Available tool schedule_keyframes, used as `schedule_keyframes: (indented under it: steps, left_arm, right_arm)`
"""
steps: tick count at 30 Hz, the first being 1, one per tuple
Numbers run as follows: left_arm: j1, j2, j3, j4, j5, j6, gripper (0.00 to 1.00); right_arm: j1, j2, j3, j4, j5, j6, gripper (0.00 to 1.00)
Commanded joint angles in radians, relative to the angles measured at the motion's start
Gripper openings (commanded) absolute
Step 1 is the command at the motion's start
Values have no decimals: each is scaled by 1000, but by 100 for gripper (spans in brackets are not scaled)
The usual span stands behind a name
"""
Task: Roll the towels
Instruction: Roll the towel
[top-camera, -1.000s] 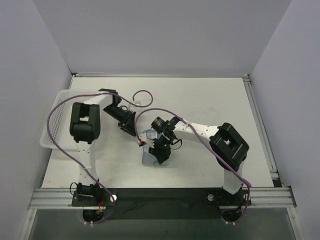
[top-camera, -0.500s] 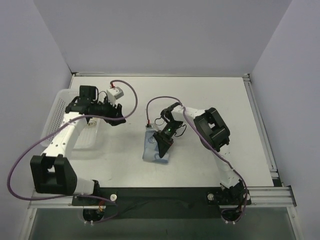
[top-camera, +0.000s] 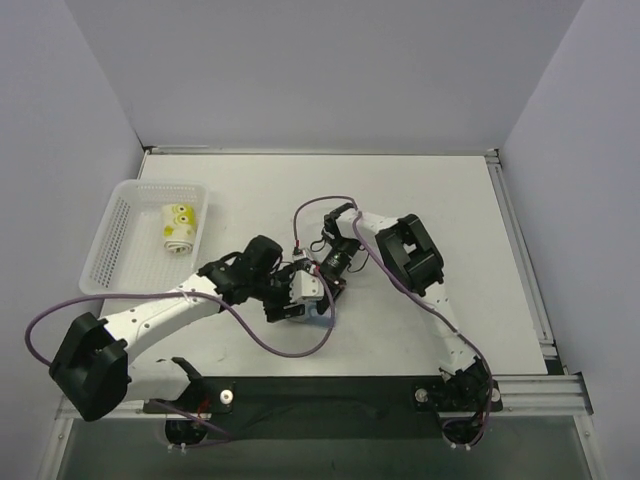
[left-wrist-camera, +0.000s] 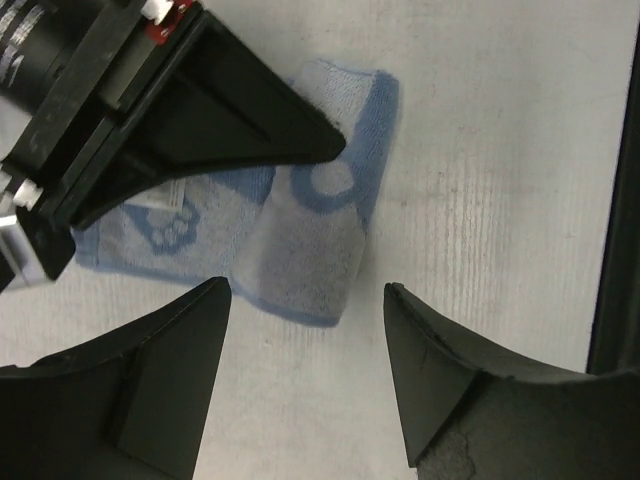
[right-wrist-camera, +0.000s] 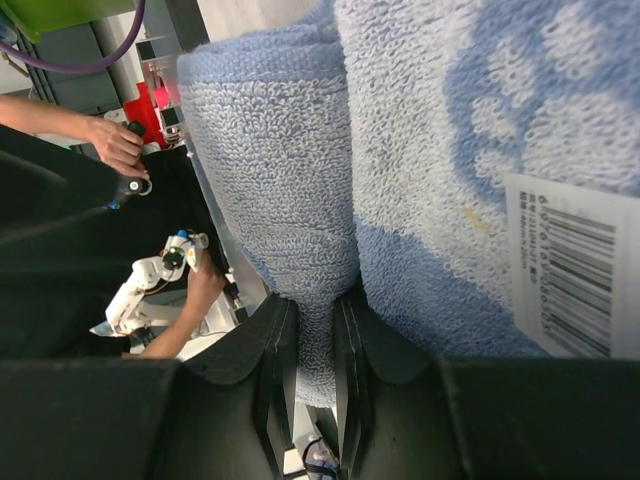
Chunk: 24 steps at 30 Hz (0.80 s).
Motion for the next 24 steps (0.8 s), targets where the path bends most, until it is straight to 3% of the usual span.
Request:
schedule_keyframes:
  steps: [1, 9, 12, 14, 18, 24]
  left_arm:
    - [-75, 75, 17, 122, -80, 61, 73]
    - [-126, 261, 78, 143, -92, 95, 74]
    - [-135, 319, 97, 110, -106, 83, 65]
    - [-140, 335, 126, 53, -135, 42, 48]
    - [-141, 275, 95, 10, -137, 15, 28]
    - [-146, 305, 98, -90, -128, -43, 15]
  right_arm:
    - [3, 22, 34, -56, 54, -13, 2]
    - [2, 27, 45, -61, 65, -4, 8]
    - [3, 31, 48, -56, 79, 7, 16]
    - [-1, 43, 56, -52, 85, 37, 31]
    - [-30, 59, 65, -33, 68, 117, 54]
    - [-81, 59, 67, 8, 62, 224, 56]
